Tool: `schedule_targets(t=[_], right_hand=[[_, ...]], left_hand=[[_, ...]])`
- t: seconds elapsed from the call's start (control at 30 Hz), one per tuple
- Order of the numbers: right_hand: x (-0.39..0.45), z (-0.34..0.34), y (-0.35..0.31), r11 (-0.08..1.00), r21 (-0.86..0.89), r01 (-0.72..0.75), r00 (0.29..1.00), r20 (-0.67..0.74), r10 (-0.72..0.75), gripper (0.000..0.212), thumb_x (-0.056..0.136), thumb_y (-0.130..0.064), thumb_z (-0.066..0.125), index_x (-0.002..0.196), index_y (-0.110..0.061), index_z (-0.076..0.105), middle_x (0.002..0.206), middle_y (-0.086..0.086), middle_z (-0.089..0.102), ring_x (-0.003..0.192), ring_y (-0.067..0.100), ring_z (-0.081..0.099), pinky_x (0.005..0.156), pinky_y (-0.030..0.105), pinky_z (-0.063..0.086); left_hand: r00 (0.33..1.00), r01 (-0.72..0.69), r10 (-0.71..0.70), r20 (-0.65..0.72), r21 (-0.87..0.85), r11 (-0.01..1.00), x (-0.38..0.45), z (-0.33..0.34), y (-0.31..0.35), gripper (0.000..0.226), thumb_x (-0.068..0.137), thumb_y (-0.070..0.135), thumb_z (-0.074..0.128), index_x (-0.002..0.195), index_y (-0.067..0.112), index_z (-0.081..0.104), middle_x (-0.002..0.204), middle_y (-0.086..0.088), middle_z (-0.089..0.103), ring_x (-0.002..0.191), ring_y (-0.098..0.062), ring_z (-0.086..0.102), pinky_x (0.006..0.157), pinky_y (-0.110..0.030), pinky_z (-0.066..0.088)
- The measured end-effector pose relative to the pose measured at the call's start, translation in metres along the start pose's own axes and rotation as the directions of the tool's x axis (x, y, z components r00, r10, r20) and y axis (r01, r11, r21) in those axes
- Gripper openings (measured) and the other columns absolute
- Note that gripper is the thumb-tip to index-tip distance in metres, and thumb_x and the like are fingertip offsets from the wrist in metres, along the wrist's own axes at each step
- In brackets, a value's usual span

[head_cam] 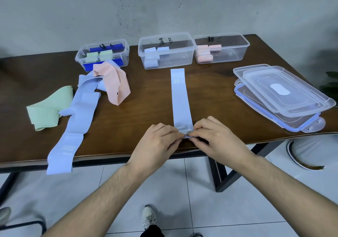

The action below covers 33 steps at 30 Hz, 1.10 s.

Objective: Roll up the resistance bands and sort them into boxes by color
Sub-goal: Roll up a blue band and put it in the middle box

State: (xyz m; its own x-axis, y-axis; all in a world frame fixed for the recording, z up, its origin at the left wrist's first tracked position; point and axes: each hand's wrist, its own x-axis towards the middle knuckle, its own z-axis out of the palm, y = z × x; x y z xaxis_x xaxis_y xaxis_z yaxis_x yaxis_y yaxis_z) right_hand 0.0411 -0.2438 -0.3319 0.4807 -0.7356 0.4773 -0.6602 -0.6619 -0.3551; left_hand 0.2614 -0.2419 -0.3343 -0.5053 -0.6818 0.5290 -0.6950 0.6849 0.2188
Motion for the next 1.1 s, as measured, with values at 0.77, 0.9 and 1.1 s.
schedule_targets(t=[0.77,0.9,1.1], right_hand=[[0.005,-0.006,-0.016,0.917,0.201,-0.343,0.938,0.111,0.327,0.010,0.093,-0.018,0.067,0.098,-0.025,0.074,0.094,-0.018,0.059,0.089,0.005,0.059,0.072,0.011,0.043],[0.000,-0.003,-0.015,0.982,0.037,-0.185,0.982,0.055,0.183,0.011,0.091,-0.019,0.069,0.101,-0.017,0.074,0.095,-0.010,0.058,0.083,0.008,0.055,0.072,0.017,0.045],[0.004,-0.007,-0.013,0.993,-0.118,0.007,0.999,0.047,-0.002,0.012,0.089,-0.011,0.070,0.099,-0.011,0.075,0.093,-0.002,0.059,0.080,0.017,0.050,0.074,0.025,0.049]], left_hand=[[0.946,0.325,-0.316,0.078,-0.180,0.929,0.008,-0.006,0.010,0.010,0.089,0.020,0.071,0.096,0.026,0.072,0.089,0.016,0.066,0.080,-0.004,0.055,0.077,-0.035,0.048],[0.967,0.255,-0.252,0.037,-0.123,0.959,0.007,-0.003,0.009,0.009,0.089,0.018,0.070,0.097,0.019,0.074,0.092,0.011,0.060,0.069,-0.002,0.045,0.065,-0.034,0.047],[0.984,0.120,-0.115,0.133,-0.036,0.992,0.008,-0.011,0.001,0.016,0.088,0.024,0.071,0.102,0.019,0.075,0.096,0.007,0.059,0.073,-0.012,0.055,0.069,-0.030,0.042]])
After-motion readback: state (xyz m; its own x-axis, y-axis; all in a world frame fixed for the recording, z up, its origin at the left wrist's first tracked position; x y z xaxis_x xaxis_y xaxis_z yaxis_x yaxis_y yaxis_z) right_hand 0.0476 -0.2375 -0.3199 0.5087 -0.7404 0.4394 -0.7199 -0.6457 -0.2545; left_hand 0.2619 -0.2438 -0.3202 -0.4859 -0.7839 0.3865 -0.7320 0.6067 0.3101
